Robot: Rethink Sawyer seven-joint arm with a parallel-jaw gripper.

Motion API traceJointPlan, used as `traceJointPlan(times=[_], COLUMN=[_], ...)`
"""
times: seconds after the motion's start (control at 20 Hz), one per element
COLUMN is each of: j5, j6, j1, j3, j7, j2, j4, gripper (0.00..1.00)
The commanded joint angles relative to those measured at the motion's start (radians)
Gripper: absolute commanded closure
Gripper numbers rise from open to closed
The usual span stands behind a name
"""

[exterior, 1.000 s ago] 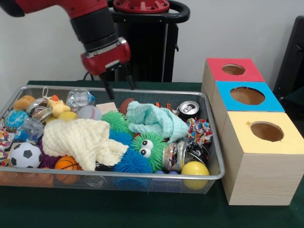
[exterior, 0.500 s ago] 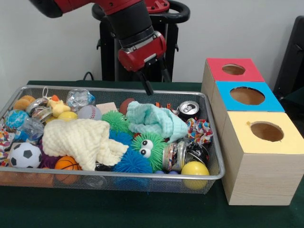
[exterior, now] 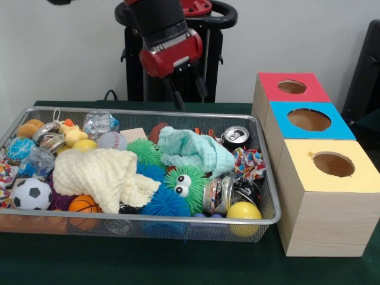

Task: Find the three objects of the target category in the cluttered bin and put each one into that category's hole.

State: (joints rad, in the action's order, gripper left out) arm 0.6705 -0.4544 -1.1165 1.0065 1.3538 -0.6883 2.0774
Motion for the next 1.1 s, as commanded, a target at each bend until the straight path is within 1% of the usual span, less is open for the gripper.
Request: traceJointPlan(times=[0.05,0.1,0.15,0.25,0.35,0.45,0.5,0.55,0.75,0.85,0.95,1.0,1.1], j5=[-0.102,-0.111,-0.124,-0.130,-0.097,-0.067,-0.020,-0.003,0.142,0.247,0.361,0.396,0.421], j6=[-0.109,-0.116,-0.118,-0.111,-0.082,-0.066,-0.018,0.001,0.119,0.199,0.293,0.344,0.451], j1=[0.040,0.060,0.071,0.109,0.164,0.200,0.218,0.233,0.312,0.390,0.502,0.559,0.648], j3=[0.026,0.011,0.002,-0.037,-0.090,-0.126,-0.152,-0.170,-0.287,-0.391,-0.543,-0.630,-0.780], j7=[0.037,0.039,0.041,0.077,0.130,0.148,0.173,0.185,0.248,0.306,0.360,0.371,0.328], j2=[-0.460,-0.514,-0.540,-0.593,-0.641,-0.680,-0.686,-0.690,-0.640,-0.598,-0.539,-0.505,-0.438], j4=[0.039,0.043,0.048,0.062,0.067,0.064,0.073,0.074,0.067,0.047,0.000,-0.029,-0.084], gripper=[0.00,0.00,0.00,0.00,0.00,0.00,0.00,0.00,0.00,0.00,0.00,0.00,0.00])
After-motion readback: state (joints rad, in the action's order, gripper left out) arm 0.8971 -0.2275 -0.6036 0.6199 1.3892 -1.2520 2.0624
